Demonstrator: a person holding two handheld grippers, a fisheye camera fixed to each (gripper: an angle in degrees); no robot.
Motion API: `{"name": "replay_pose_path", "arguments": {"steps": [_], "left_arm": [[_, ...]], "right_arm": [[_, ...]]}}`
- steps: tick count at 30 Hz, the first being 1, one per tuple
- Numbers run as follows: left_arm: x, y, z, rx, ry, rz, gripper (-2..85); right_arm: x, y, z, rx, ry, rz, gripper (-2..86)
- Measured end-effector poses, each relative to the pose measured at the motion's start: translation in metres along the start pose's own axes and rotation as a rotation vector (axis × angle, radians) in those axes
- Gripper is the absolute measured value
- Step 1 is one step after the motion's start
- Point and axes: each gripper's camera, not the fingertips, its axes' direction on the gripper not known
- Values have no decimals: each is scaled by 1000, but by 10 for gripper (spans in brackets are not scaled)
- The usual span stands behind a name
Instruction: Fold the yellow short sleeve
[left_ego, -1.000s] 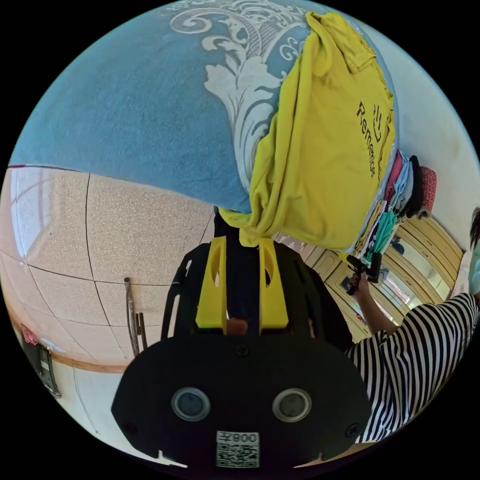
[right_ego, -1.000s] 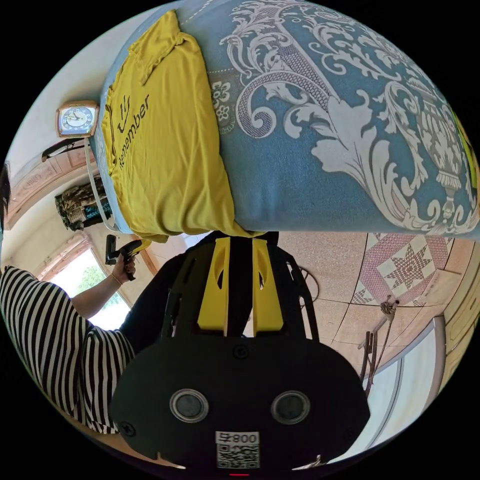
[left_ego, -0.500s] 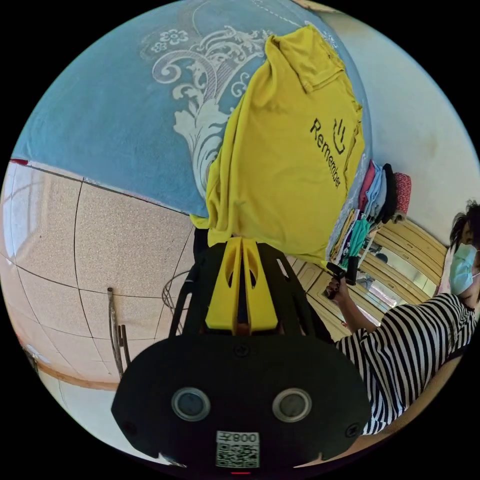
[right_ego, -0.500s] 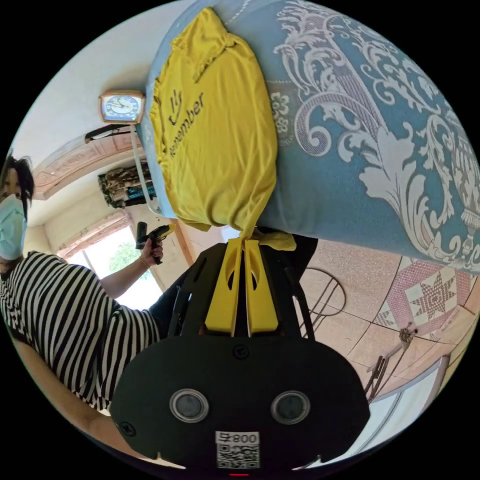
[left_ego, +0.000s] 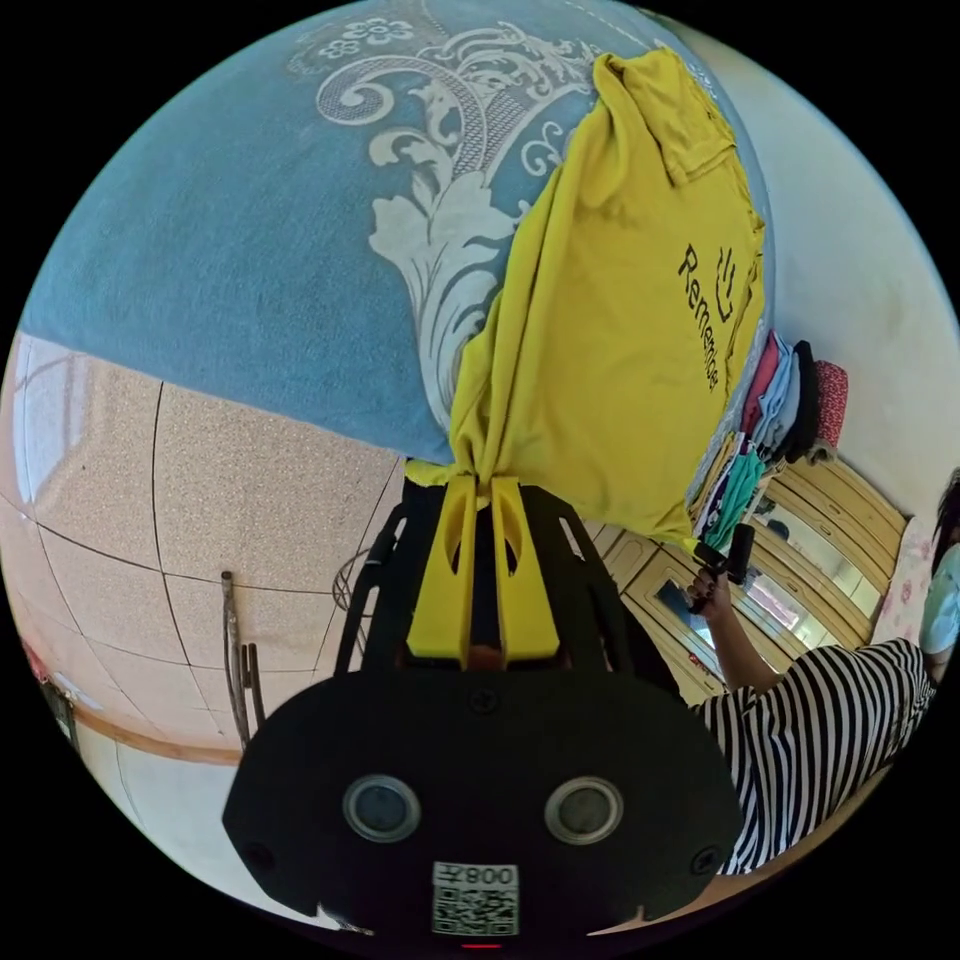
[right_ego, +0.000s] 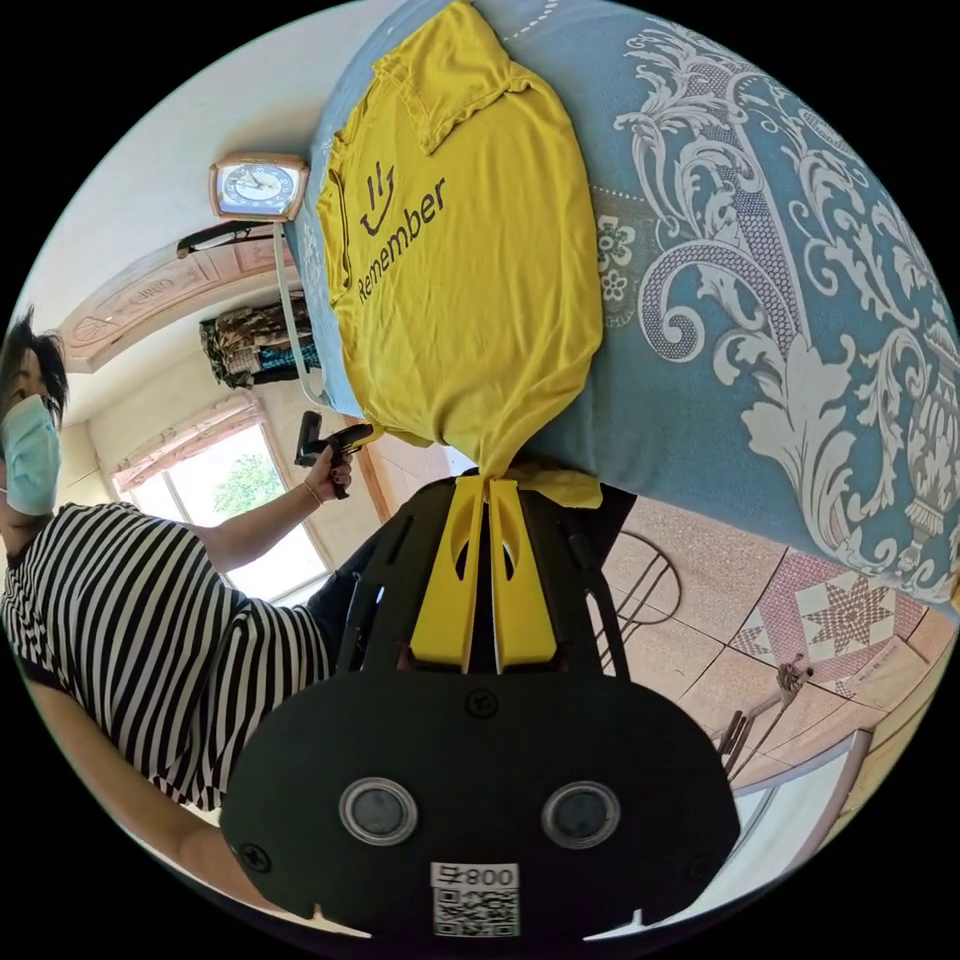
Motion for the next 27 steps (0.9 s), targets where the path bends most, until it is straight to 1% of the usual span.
{"name": "replay_pose_path", "arguments": {"steps": [3,6,8,10,13,15,18,22,27], "left_arm": [[7,13,-14,7,74,21,29],[24,17,-49,114,188,83,26],[36,5,-68,166,175,133,26],[45,-23,-77,178,137,167,27],[46,-48,-70,160,114,162,29],[44,-49,-64,135,81,143,30],[36,-35,-56,129,99,86,36],[30,-19,-52,149,167,27,59],[46,-25,-40,125,170,55,76]], "right_arm": [[-3,4,-11,0,-10,-8,4],[-9,-1,-39,64,-39,-35,5],[-10,-13,-56,92,-32,-53,5],[-3,-36,-68,66,-24,-66,6],[13,-57,-68,0,57,-22,8],[24,-59,-67,-7,63,33,9],[33,-50,-66,36,49,76,16],[39,-38,-58,86,-30,111,41],[25,-34,-48,133,-80,90,69]]}}
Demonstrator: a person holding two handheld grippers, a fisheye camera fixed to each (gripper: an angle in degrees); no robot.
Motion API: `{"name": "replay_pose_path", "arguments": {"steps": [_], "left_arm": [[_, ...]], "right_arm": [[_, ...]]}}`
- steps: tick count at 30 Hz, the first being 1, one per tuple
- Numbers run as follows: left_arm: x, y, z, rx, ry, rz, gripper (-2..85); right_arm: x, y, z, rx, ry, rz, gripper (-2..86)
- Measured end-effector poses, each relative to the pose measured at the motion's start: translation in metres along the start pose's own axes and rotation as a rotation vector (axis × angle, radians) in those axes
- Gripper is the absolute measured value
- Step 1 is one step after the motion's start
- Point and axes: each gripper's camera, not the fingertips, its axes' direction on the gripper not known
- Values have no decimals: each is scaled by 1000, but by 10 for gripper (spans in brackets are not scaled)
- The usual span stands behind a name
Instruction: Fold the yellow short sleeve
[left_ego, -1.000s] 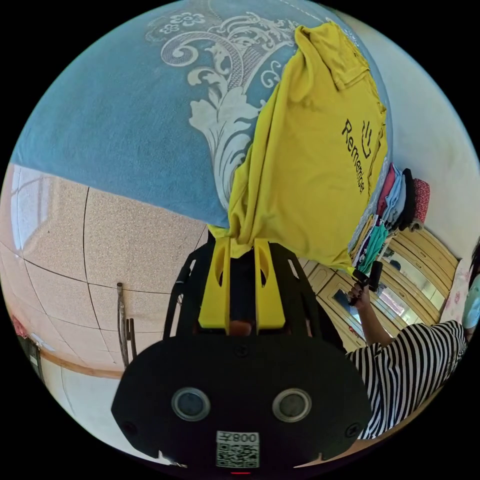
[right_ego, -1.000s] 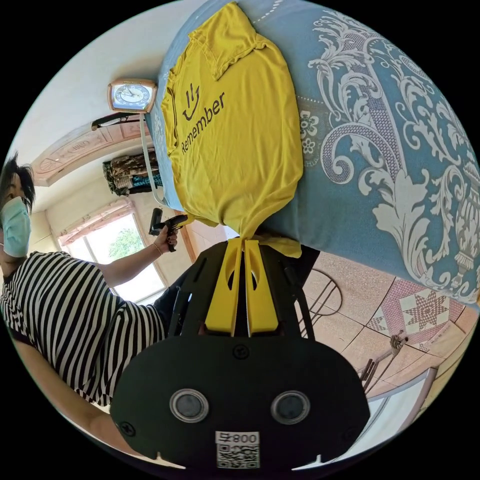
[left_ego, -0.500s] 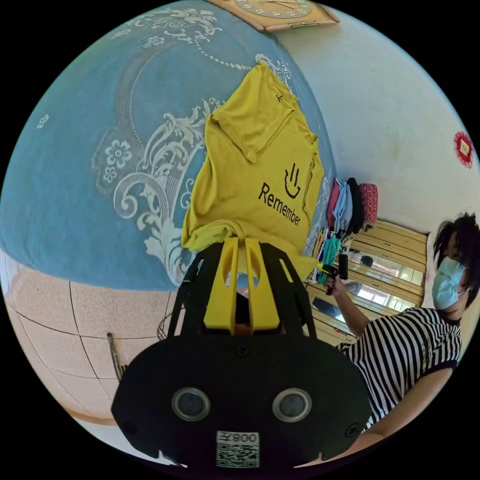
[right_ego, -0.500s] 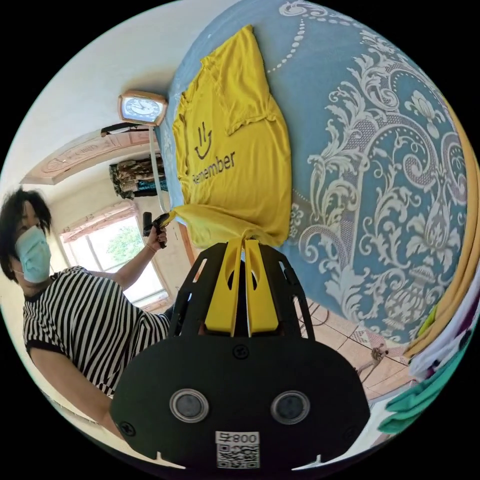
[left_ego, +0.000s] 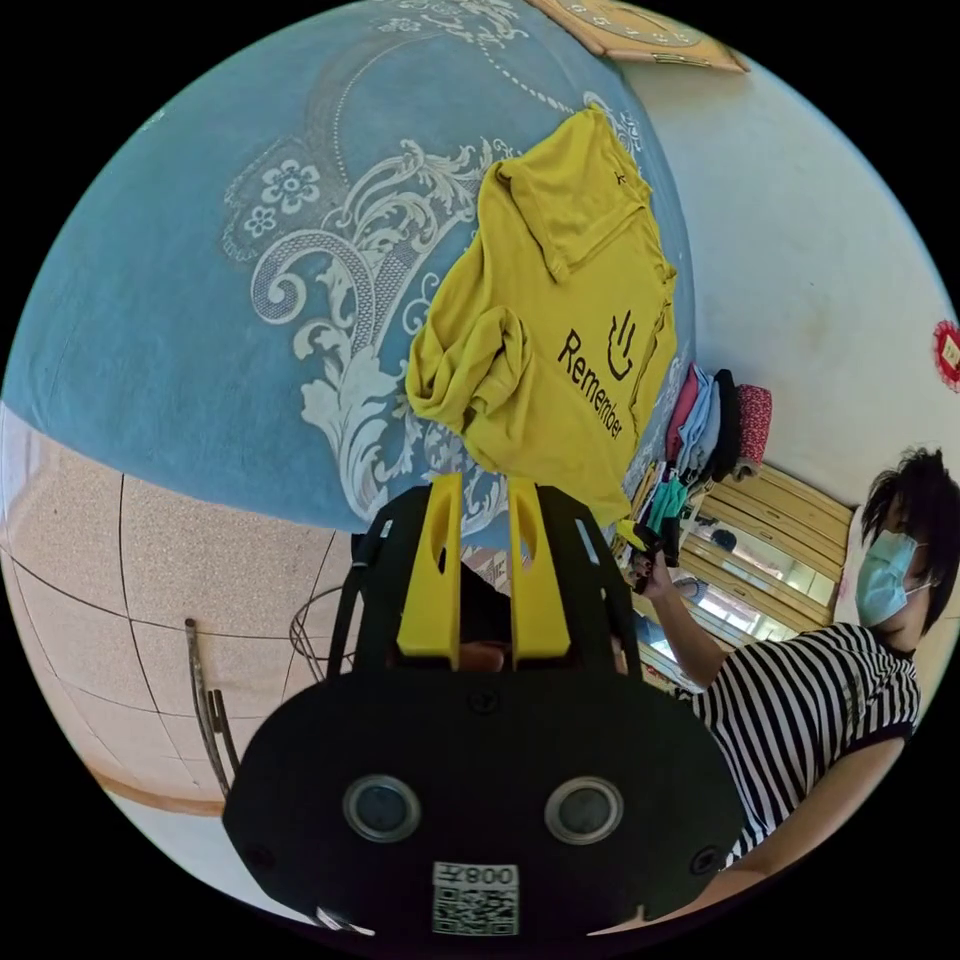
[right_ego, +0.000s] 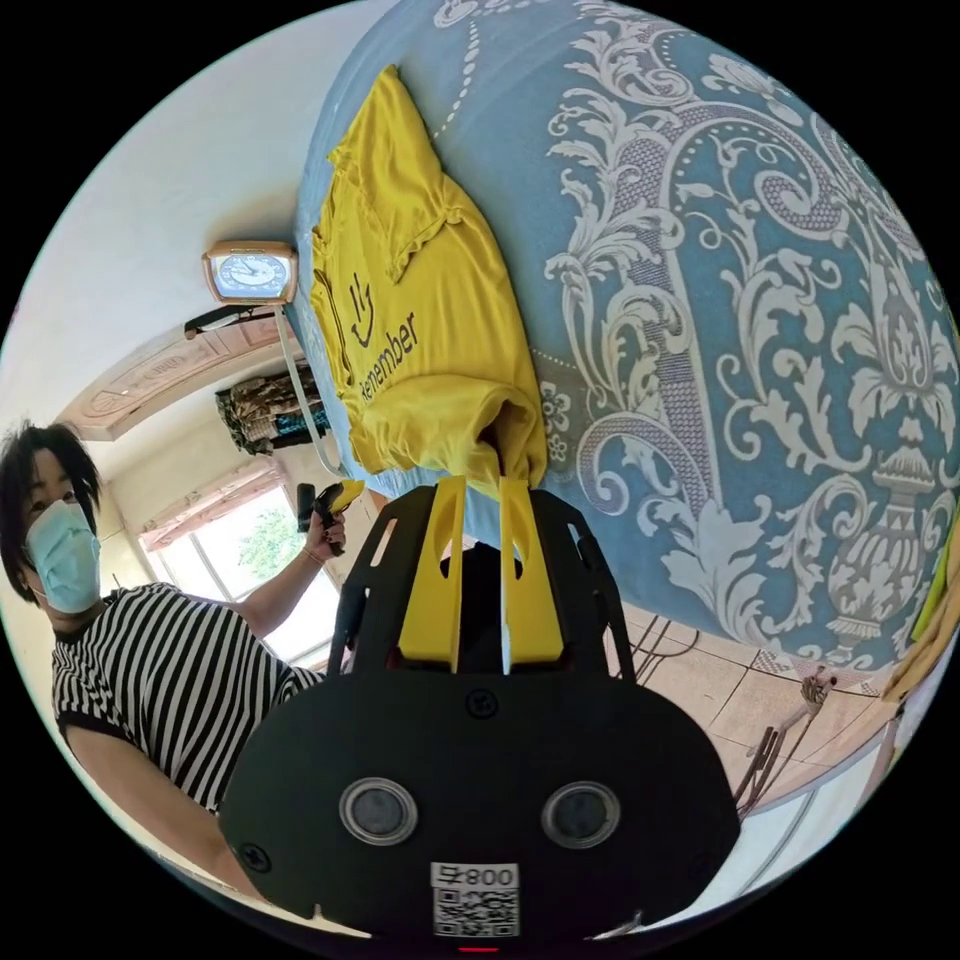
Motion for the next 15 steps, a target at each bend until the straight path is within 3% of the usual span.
{"name": "replay_pose_path", "arguments": {"steps": [15], "left_arm": [[30,-40,41,1,-131,9,48]], "right_arm": [[-21,-7,18,20,103,58,13]]}}
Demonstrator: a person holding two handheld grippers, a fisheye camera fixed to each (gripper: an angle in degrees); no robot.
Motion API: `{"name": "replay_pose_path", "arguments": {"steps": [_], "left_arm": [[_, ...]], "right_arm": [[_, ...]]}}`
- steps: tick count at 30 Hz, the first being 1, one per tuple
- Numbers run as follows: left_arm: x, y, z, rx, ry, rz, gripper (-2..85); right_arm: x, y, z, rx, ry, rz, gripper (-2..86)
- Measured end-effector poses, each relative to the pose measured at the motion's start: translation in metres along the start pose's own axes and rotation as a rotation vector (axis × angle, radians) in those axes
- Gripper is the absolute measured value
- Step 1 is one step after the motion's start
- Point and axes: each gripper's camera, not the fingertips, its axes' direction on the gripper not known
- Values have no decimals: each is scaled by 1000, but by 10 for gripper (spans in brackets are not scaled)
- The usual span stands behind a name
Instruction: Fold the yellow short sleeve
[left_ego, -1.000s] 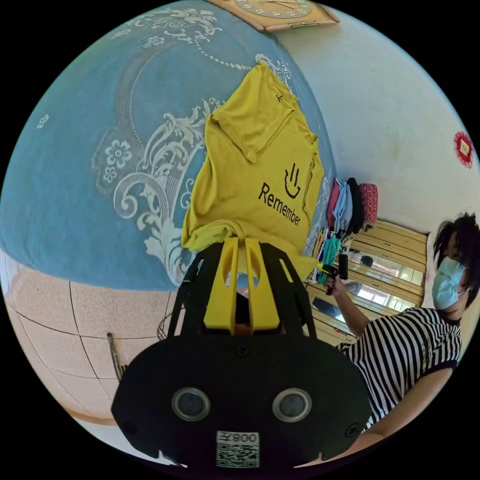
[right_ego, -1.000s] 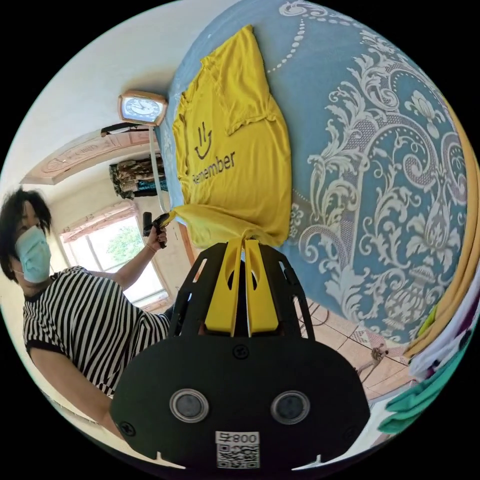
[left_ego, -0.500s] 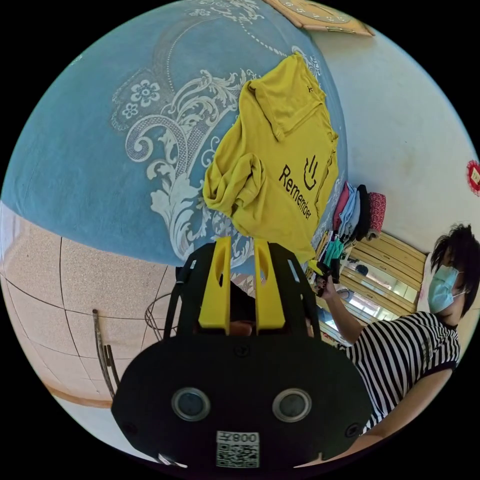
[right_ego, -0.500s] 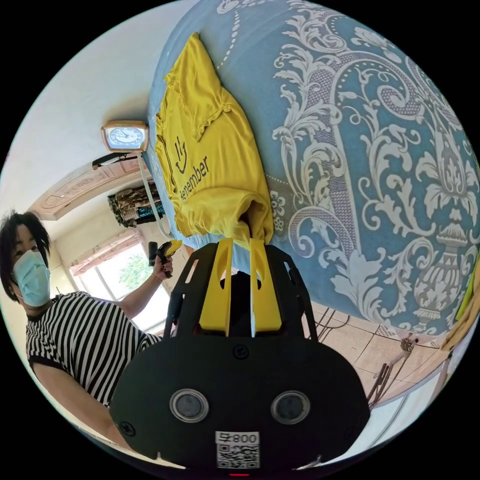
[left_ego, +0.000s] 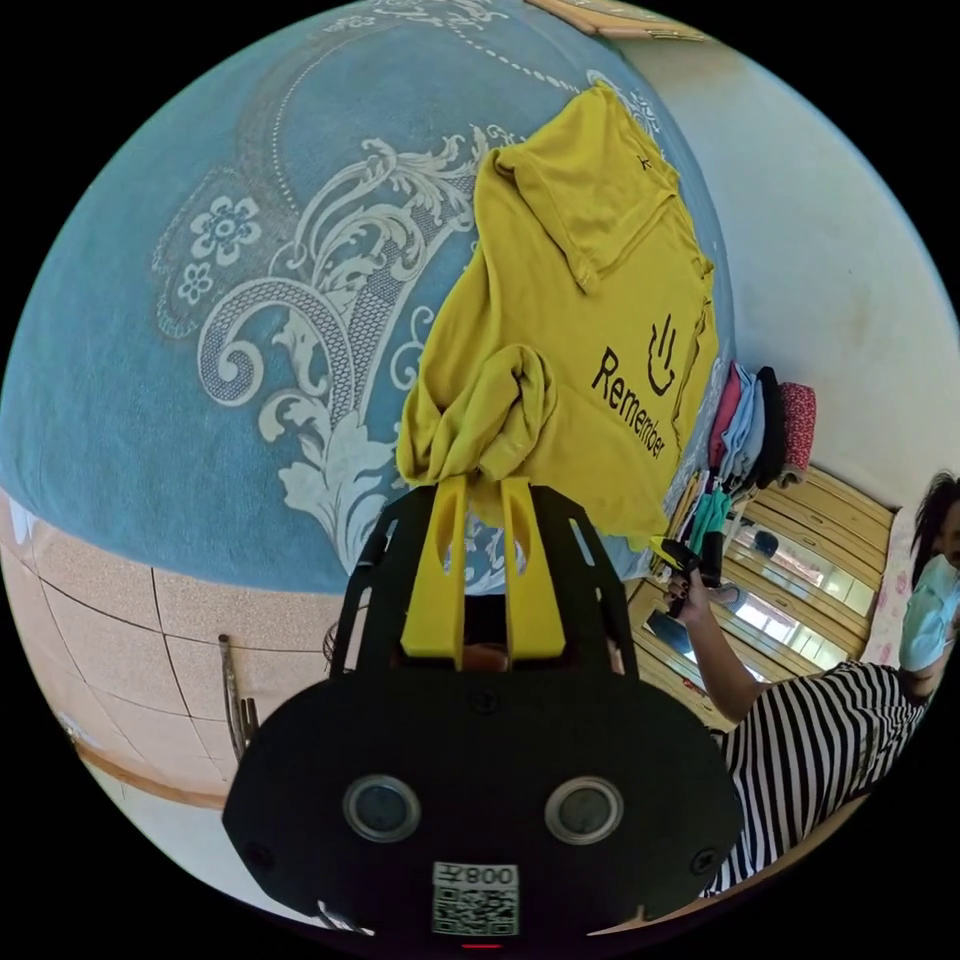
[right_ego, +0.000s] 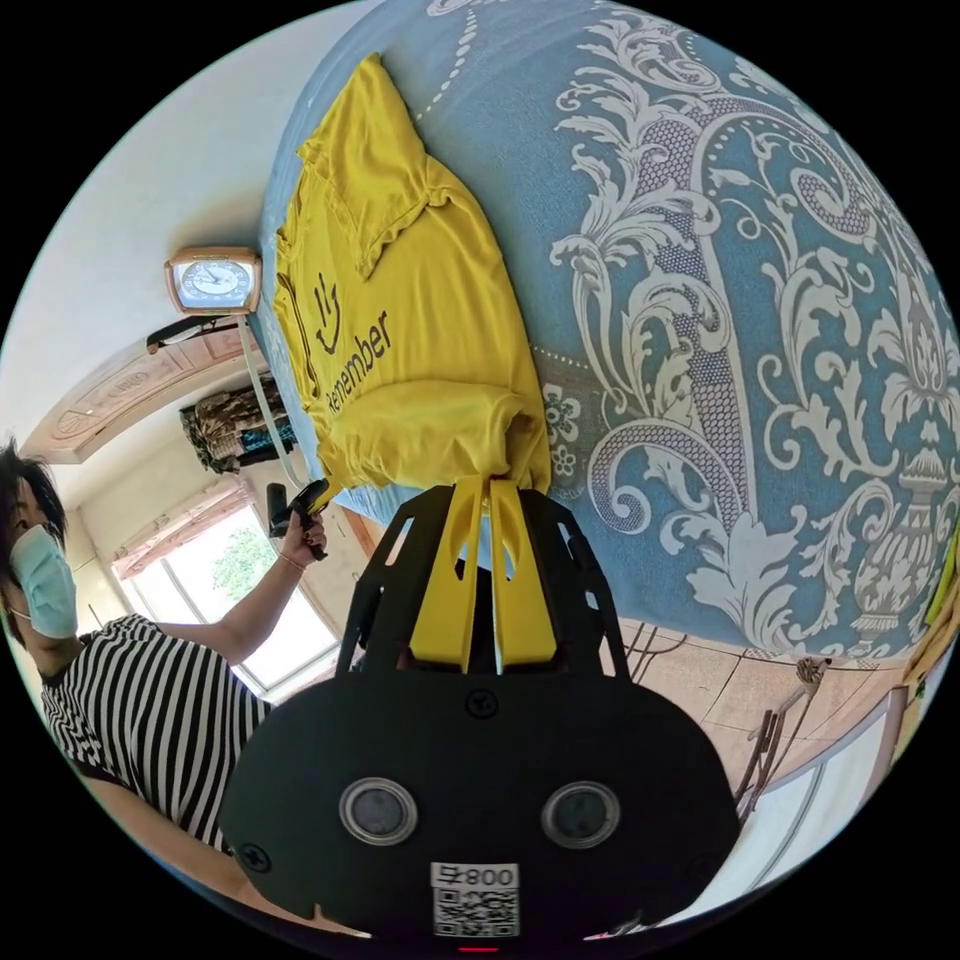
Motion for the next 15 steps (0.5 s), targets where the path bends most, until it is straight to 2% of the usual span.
{"name": "replay_pose_path", "arguments": {"steps": [7,15], "left_arm": [[21,14,-8,42,74,0,32],[40,14,4,41,11,-25,71]], "right_arm": [[-18,10,-10,-43,-10,-26,6],[-27,9,-12,-55,3,-12,5]]}}
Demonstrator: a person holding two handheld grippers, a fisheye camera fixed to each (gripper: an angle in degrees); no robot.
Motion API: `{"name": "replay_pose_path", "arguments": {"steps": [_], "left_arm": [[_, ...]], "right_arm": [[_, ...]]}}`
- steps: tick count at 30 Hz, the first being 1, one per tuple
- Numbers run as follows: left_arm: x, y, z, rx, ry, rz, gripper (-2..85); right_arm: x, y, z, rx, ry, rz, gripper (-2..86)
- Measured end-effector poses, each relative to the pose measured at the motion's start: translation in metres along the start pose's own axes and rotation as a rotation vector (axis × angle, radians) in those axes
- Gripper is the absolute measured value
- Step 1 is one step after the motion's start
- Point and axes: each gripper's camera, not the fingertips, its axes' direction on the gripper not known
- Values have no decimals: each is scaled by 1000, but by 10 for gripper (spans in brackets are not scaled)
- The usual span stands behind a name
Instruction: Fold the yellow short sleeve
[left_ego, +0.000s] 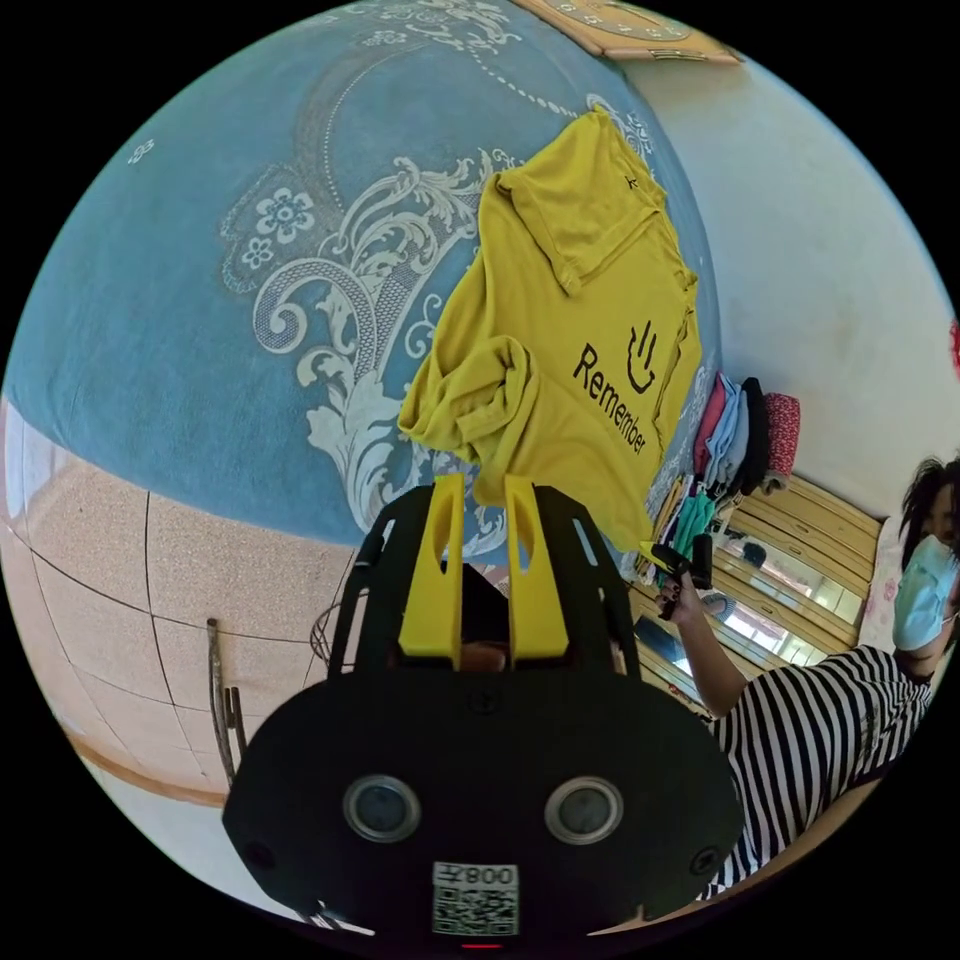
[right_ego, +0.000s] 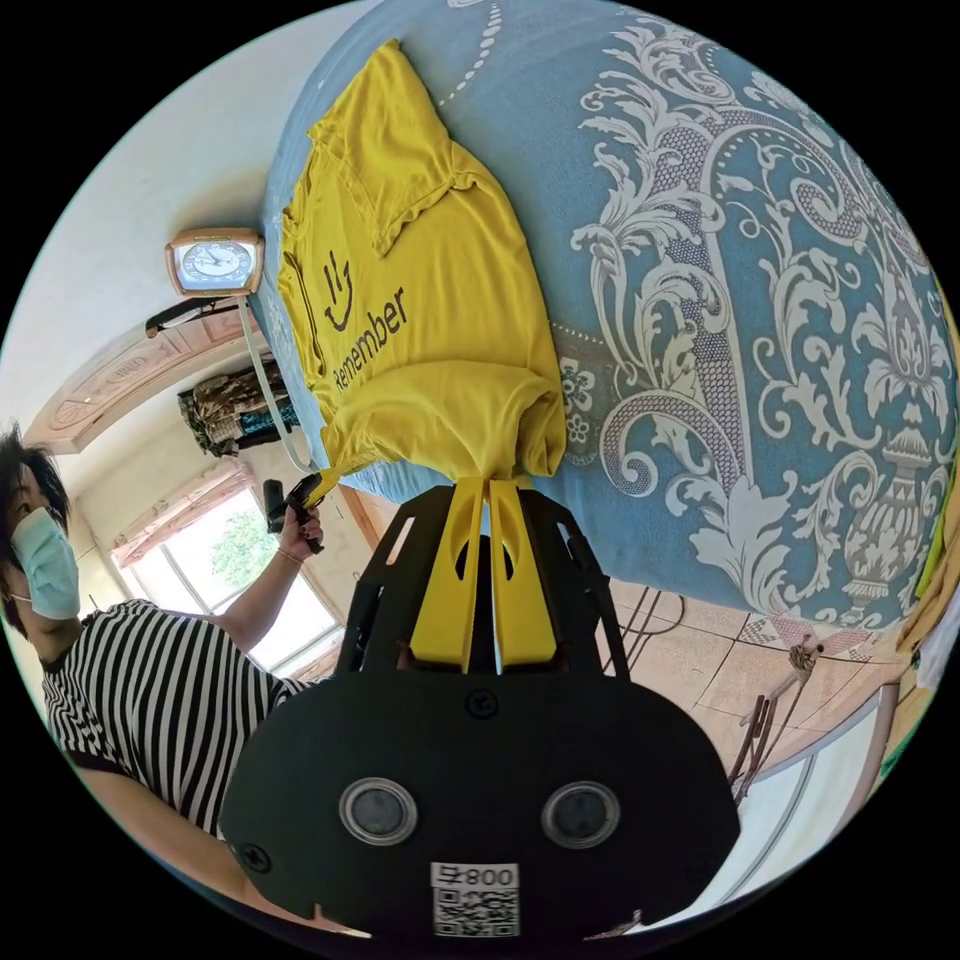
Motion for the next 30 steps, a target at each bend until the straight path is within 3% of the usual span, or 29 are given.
{"name": "replay_pose_path", "arguments": {"steps": [17,30], "left_arm": [[81,-23,18,23,-244,190,91],[138,-47,45,-33,-357,273,34]], "right_arm": [[-18,6,-6,7,-22,19,5],[-52,17,-15,15,14,-26,6]]}}
